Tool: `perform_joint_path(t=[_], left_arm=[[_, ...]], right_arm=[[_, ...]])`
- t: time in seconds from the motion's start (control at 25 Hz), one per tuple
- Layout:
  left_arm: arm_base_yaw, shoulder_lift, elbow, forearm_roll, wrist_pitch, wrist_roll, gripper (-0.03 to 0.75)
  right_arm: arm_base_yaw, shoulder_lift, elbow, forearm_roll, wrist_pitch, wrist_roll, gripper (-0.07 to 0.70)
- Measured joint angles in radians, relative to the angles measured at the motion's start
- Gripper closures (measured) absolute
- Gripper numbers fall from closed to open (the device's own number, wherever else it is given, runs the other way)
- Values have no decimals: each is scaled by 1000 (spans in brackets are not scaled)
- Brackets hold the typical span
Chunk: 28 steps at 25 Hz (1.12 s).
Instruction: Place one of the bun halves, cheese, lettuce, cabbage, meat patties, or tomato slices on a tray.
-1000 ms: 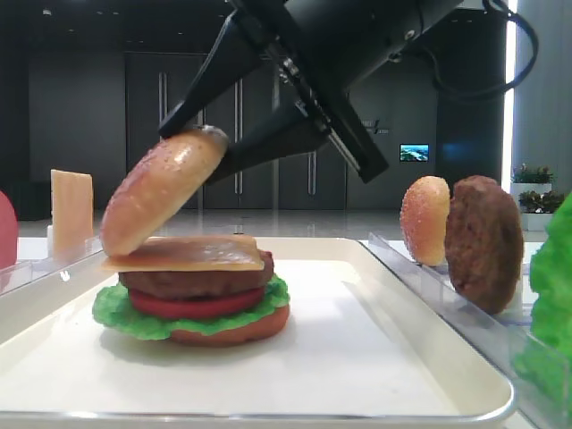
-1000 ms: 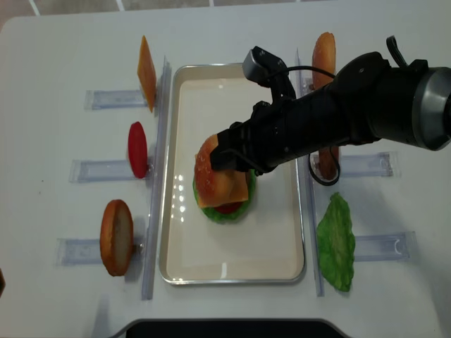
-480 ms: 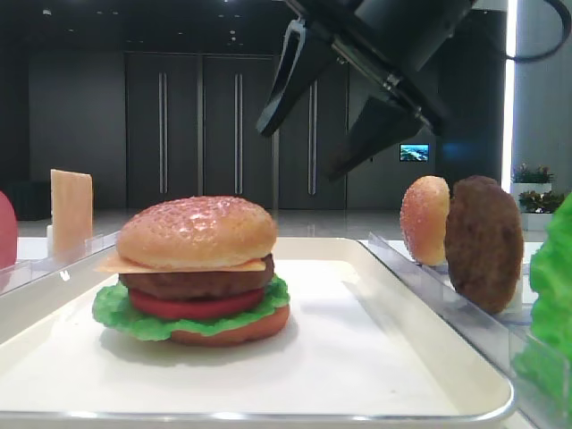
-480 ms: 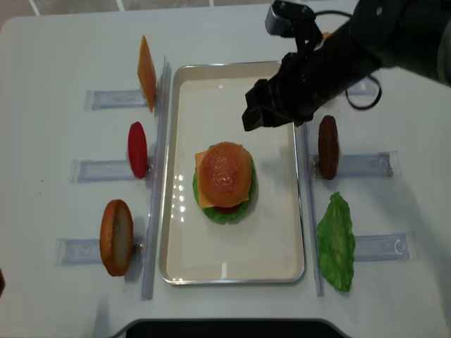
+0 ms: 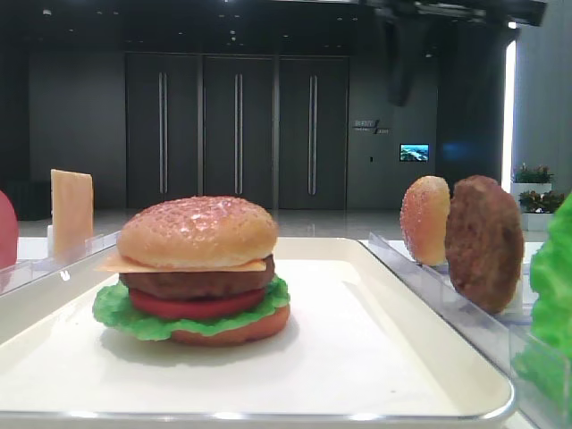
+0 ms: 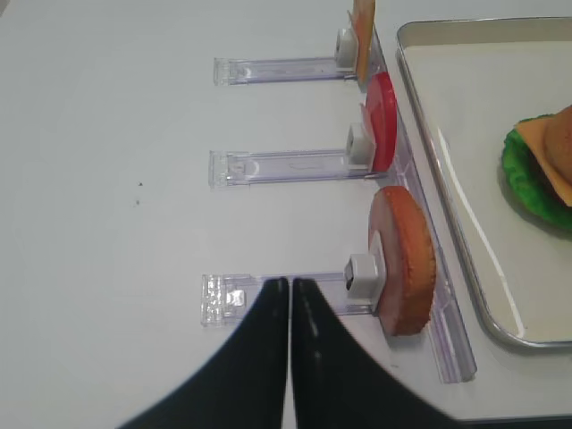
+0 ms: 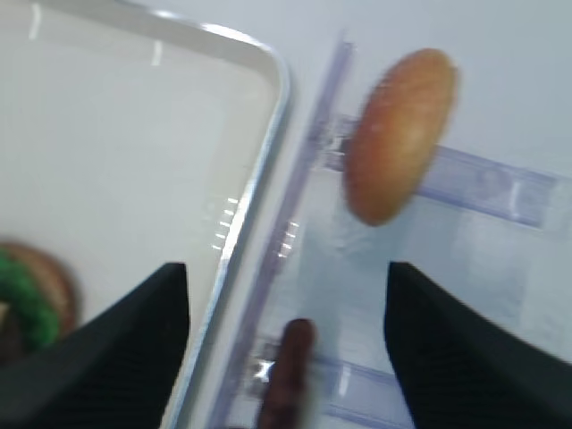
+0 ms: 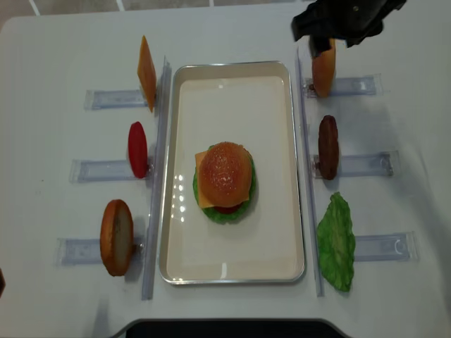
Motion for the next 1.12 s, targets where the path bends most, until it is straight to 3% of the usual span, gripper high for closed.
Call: perform_joint_path(t=[0.2,0.32,0.44,0.52,0.68,0.8,0.92,1.12], left_arm=[[0,0,0,0,0,0,722],[0,0,0,0,0,0,722],[0,0,0,0,0,0,722],[0,0,0,0,0,0,722],[0,0,0,0,0,0,722],[0,0,0,0,0,0,722],[0,0,0,0,0,0,722],[0,0,0,0,0,0,722]], right_arm=[[-261,17,-2,-14,49,-12,204],[-321,10,-2,-34,103,-14,220],[-327,-28,44,-39,146,-14,227],[-327,-111,170,-39,145,-15,228],[-326,-405,565,-46,93,-14,230],[-326,-639,792,-58,74,-13,230],[-326,-838,919,-51,79,-10,230],[-326,-1155,1023,-27,89,-8,230]])
